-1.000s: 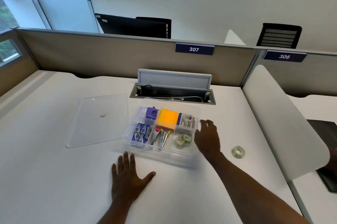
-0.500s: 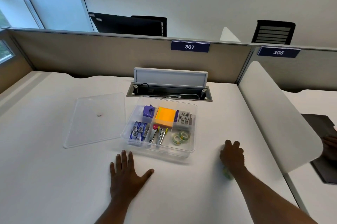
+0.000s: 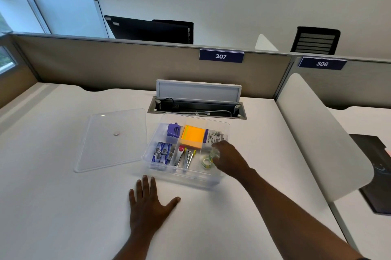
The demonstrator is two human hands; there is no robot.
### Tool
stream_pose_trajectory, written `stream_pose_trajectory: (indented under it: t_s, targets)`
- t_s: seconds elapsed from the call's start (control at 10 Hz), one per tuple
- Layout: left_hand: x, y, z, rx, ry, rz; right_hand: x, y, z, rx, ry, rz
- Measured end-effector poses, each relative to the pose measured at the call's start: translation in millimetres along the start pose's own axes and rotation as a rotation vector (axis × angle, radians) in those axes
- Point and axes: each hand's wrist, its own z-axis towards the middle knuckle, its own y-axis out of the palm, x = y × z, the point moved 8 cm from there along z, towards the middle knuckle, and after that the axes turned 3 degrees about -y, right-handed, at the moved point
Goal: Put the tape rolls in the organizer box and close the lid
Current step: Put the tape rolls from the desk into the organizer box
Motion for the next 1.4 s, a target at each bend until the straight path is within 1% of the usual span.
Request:
stream_pose_trajectory:
  t_s: [0.1,0.2,0.3,0.4,0.5,0.6,0.7,0.8,0.9,1.0,1.1,1.2,1.3,1.4]
  targets:
    - [0,-1,0,0.000,0.000,-0.006,-10,20,0,-0.117,-0.019,-0.089]
    - [1,-2,0,-0.007,0.001,-0.016,-8,32,-3,-0.170,-0.011,-0.149]
    - [1,-2,0,-0.008,0.005,-0.022,-5,36,-3,-0.183,0.000,-0.163]
    - [0,-1,-1,-0.008,0.007,-0.022,-3,22,-4,-0.058,0.010,-0.116]
    - [0,-1,0,-0.005,0.007,-0.018,7,-8,-14,0.209,0.096,-0.162]
    - [-1,0,0,0.001,0.005,-0.005,42,-25,-35,0.317,0.384,-0.172]
    - [-1,-1,1,0.005,0.004,0.007,83,-20,-60,0.151,0.626,-0.223]
    - [1,-1,0,0.004,0.008,0.007,118,-12,-89,-0.054,0.814,-0.144]
    - [1,-1,-1,0.000,0.012,0.001,127,5,-108,-0.318,0.873,-0.178]
    - [1,-2,-1,-0.002,0.017,-0.008,126,12,-113,-0.397,0.870,-0.157]
    - [1,-1,-1,-0.007,0.018,-0.014,120,12,-111,-0.339,0.831,-0.156]
    - [1,0,-1,-0.012,0.011,-0.022,118,8,-111,-0.160,0.859,-0.089]
    - [1,0,-1,-0.014,0.008,-0.023,113,-1,-99,-0.050,0.827,-0.070]
    - [1,-1,0,-0.008,0.007,-0.019,93,-7,-71,0.006,0.685,0.076]
